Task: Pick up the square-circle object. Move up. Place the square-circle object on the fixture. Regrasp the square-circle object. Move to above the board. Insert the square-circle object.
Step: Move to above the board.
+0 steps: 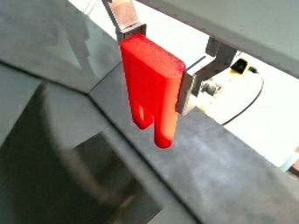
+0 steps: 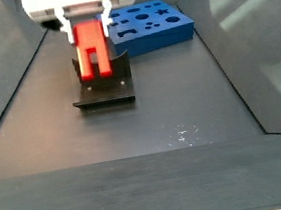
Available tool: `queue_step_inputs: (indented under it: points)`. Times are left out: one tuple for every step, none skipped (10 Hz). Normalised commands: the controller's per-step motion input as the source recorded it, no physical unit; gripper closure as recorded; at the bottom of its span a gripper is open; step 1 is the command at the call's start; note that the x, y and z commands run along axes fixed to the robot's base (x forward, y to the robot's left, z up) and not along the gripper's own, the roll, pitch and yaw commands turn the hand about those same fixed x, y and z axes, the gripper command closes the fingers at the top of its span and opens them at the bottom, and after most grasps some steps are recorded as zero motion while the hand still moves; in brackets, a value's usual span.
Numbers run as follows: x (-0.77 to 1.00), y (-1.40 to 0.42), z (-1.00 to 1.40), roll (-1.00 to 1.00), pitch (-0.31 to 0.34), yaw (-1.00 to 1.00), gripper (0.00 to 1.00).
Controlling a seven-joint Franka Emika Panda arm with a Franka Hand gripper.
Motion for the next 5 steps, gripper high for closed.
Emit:
queue_step_inputs:
  points:
    - [-0.07, 0.14, 1.0, -0.1, -0.032, -0.2, 1.0]
    - [-0.08, 0.13, 1.0, -0.12, 0.008, -0.17, 1.0]
    - [-0.09, 0.13, 1.0, -0.13, 0.029, -0.15, 1.0]
    - [-0.1, 0.12, 1.0, -0.14, 0.044, -0.12, 1.0]
    - [-0.1, 0.1, 0.91, -0.13, 0.054, -0.08, 1.0]
